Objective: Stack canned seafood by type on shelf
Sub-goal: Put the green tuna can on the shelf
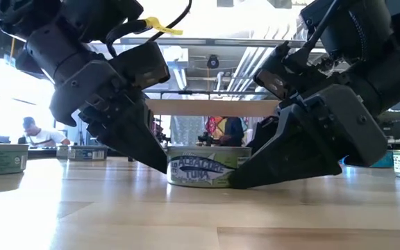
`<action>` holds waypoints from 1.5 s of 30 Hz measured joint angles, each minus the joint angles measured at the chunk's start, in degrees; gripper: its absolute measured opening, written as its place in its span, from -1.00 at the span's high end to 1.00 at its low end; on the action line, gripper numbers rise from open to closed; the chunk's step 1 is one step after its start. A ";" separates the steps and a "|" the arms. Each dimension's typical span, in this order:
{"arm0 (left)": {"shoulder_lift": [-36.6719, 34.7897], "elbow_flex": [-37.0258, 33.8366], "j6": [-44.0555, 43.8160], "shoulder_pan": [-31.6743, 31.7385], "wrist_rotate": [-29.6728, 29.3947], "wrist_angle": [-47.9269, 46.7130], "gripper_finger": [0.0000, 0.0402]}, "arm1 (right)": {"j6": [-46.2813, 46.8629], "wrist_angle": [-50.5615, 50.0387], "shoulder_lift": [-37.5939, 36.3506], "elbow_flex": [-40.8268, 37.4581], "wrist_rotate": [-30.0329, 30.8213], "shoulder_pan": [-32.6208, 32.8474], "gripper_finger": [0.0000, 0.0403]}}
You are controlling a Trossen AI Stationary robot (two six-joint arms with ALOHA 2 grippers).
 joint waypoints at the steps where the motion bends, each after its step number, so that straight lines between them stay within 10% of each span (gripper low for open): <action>1: 0.04 0.12 0.31 0.00 -0.30 -0.02 1.00 | -0.31 0.18 0.00 0.00 0.02 0.00 -0.79; 21: -1.13 2.45 1.32 0.69 -5.46 7.82 1.00 | 0.77 5.51 2.03 0.70 5.21 1.50 -0.63; 37: -12.55 1.98 -1.85 -1.08 -4.11 -14.14 1.00 | 9.31 -3.98 0.08 0.62 9.73 4.24 -0.51; 45: -14.46 0.95 -6.69 -2.25 -4.28 -23.57 1.00 | -2.76 -8.13 -6.46 0.73 8.73 5.39 -0.51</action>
